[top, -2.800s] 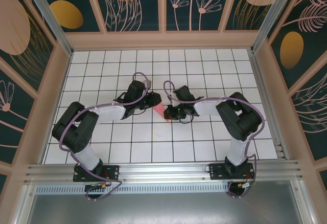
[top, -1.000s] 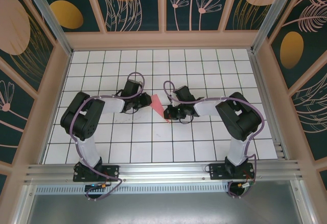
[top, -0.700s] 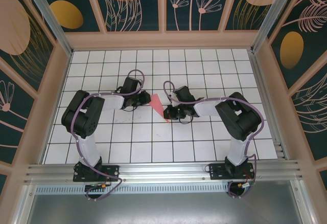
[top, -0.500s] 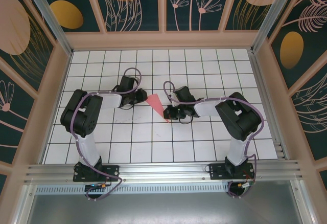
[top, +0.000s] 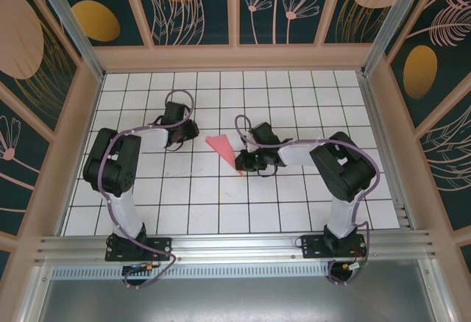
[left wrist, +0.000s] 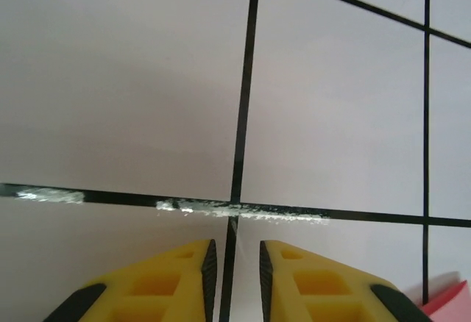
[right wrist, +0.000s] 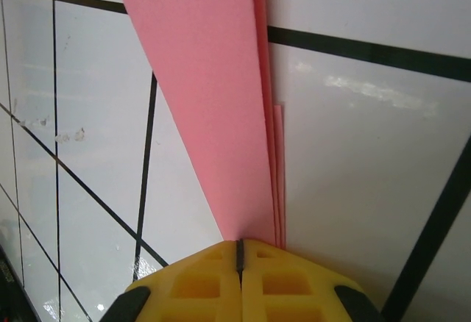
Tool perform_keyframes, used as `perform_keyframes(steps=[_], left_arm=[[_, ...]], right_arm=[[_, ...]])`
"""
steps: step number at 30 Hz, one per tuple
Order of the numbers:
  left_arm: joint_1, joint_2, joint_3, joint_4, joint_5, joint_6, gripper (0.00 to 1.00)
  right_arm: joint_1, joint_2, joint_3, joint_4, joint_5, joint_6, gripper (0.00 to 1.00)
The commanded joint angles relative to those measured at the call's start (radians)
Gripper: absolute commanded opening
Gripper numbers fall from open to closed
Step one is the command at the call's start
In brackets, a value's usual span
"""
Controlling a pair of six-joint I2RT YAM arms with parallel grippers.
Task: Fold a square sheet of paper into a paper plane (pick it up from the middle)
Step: Fold the wing for the fifth time at the center of the table.
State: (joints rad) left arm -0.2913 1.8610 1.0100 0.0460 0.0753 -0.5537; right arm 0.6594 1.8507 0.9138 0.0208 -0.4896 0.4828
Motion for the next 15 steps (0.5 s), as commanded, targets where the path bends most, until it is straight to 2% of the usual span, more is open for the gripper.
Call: perform_keyframes(steps=[1,5,7,9,15], left_arm=[[-0.004,-0.105,0.024,-0.049,-0.01,-0.016,0.28],[-0.003,-0.195,-0.014,-0.046,0.057,-0.066,0.33],[-0.003,-0.222,-0.031,-0.044,0.086,-0.077,0.4],[-0.006,-0.236,-0.05,-0.042,0.099,-0.091,0.43],[-0.03,-0.257,-0.083,-0.045,0.12,-0.157,0.5]], right_arm=[[0.003,0.015,0.038,-0.142,0.174,0.042,0.15],[0.002,-0.069,0.108,-0.119,0.198,0.065,0.3],[-0.003,-0.12,0.114,-0.104,0.228,0.063,0.42],[-0.02,-0.169,0.096,-0.076,0.252,0.061,0.5],[-0.146,-0.268,0.048,-0.04,0.237,0.006,0.57]])
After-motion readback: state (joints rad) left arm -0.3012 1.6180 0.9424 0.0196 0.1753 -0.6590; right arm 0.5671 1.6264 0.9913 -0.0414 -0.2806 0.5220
